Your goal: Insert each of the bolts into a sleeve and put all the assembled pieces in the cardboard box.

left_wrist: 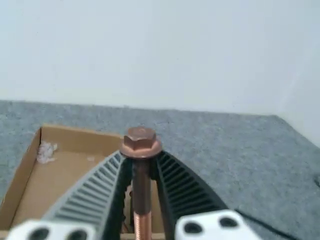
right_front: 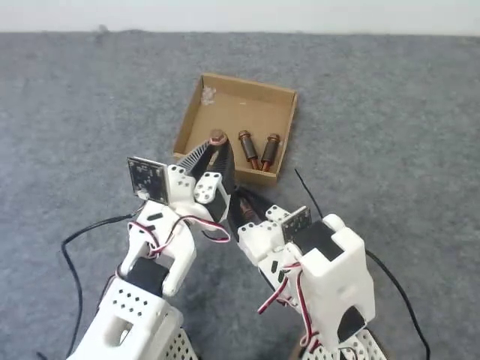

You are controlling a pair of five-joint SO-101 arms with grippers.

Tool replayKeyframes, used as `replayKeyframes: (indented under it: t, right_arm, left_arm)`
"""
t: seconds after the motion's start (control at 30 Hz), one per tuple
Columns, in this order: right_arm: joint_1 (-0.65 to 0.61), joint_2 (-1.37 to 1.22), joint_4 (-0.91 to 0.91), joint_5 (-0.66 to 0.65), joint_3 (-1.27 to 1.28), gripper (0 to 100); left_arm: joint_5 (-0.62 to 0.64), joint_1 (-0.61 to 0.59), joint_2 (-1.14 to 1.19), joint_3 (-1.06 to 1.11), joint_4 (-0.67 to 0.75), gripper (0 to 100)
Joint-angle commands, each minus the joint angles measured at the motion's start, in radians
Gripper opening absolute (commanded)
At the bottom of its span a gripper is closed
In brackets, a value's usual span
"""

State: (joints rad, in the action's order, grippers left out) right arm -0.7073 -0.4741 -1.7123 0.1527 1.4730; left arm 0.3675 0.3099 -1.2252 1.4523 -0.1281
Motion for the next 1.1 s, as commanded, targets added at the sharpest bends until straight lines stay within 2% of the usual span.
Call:
replayKeyframes:
  t: [0.0, 0.23, 0.43, 0.53, 0.87, 1.07]
  right_arm:
    - [-0.013, 0.005, -0.038, 0.005, 0.005, 0.6]
    - [0.008, 0.012, -0.041, 0.005, 0.000, 0.6]
    - [0.033, 0.007, -0.048, -0.014, -0.015, 0.6]
    - [0.042, 0.005, -0.048, -0.043, -0.021, 0.6]
    - [0.048, 0.005, -0.048, -0.049, -0.021, 0.6]
    - [0.048, 0.005, -0.048, -0.049, -0.021, 0.6]
  left_arm:
    - [-0.003, 0.017, -0.012, -0.073, -0.014, 1]
    - [-0.005, 0.049, 0.023, -0.096, -0.034, 1]
    - [-0.005, 0.000, 0.344, -0.277, -0.034, 1]
    - [-0.005, -0.011, 0.433, -0.335, -0.035, 1]
    - [-0.005, -0.011, 0.361, -0.338, -0.222, 1]
    - [-0.005, -0.006, 0.359, -0.334, -0.238, 1]
